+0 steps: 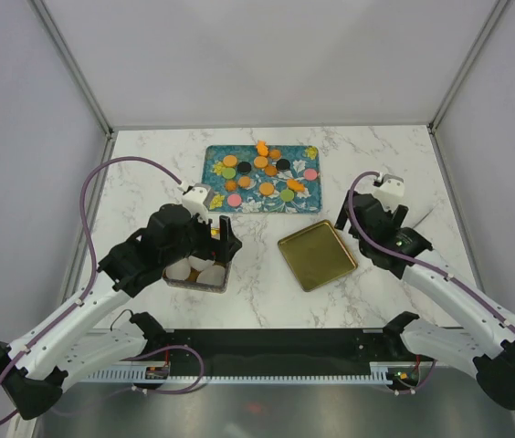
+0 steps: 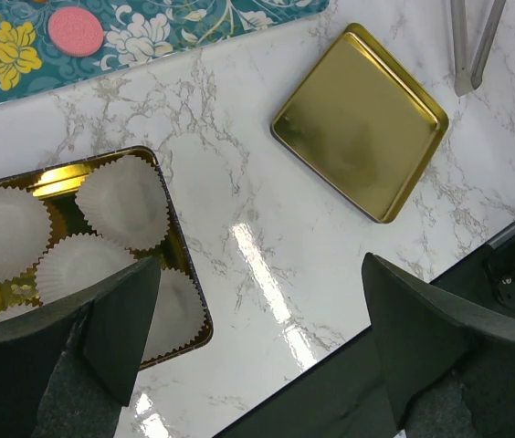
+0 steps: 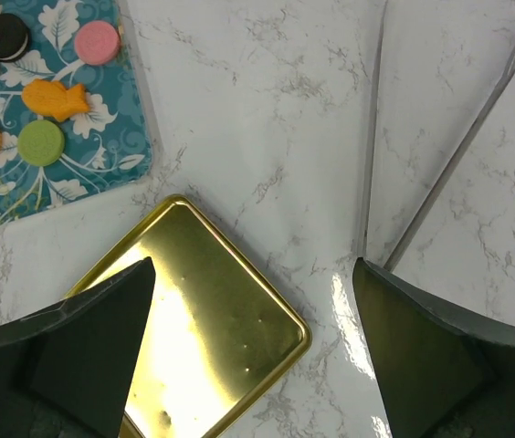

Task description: Pack the cookies

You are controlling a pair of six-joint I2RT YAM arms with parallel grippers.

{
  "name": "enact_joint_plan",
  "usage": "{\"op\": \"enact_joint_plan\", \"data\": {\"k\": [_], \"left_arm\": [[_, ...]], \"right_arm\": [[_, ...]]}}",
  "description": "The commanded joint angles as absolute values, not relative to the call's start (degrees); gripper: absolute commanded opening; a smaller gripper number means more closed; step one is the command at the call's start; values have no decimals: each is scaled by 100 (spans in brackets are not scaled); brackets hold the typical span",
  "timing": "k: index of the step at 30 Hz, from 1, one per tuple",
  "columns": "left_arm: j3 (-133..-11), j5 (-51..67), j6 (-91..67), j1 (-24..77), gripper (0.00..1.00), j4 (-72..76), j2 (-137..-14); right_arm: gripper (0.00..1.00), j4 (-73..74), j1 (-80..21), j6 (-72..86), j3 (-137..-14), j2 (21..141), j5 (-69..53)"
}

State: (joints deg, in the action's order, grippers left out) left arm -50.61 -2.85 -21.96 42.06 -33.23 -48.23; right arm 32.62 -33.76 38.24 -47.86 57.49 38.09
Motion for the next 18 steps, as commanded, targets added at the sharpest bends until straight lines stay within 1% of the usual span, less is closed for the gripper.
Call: {"op": "enact_joint_plan", "data": {"k": [1,4,9,11,12,13,15,18], "left_arm": [[-5045,-246,-1977,4166,100,-3278,-4799],[-5027,-202,-1986,4175,100,-3278,-4781],[-5036,-132,-1986,4166,100,-3278,-4755],[-5019,-97,-2004,4175,100,-3270,-4729],[-5019,-79,-2004,4175,100,-3261,-4729],[-5019,-62,-2004,4175,100,-3269,-4729],[-5019,-26,-2013,4175,100,-3269,-4720],[-5001,104,-2013,4175,100,-3261,-4746]], "right_arm": [[98,3594,-3375,4157,-5106,5888,4148],[98,3962,-3366,4332,-5273,6125,4412],[98,4044,-3173,4342,-5239,6275,4159],[98,3956,-2674,4115,-5125,6398,3799],[98,3833,-2446,4026,-5081,6459,3344],[98,3728,-2026,3921,-5028,6530,3157],[98,3421,-1524,3719,-4861,6574,2684],[98,3130,-1039,3604,-4694,6802,2374]]}}
